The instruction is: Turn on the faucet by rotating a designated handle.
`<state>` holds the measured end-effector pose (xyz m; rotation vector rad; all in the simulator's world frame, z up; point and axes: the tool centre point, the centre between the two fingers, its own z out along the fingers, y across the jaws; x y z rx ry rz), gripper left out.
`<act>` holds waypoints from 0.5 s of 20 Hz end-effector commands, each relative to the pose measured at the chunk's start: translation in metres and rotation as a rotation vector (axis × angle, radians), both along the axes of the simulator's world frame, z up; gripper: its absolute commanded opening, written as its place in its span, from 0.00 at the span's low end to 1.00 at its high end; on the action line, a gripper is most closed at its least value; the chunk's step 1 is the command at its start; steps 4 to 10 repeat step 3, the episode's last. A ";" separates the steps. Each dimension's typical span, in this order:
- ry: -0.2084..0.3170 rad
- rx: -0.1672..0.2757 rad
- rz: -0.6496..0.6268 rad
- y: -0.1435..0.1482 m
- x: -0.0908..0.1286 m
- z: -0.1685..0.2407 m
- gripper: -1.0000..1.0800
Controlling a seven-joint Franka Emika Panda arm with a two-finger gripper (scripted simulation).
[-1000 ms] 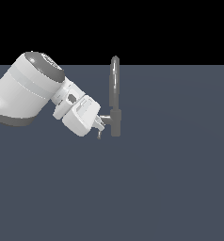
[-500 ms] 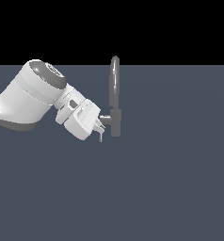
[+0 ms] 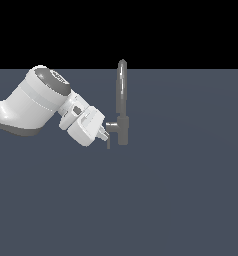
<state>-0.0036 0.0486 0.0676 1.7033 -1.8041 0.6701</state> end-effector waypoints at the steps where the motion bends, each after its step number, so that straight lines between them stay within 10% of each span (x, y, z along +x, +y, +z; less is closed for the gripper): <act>1: 0.029 -0.013 0.017 -0.008 0.002 -0.040 0.00; 10: 0.031 -0.012 0.017 -0.008 0.004 -0.043 0.00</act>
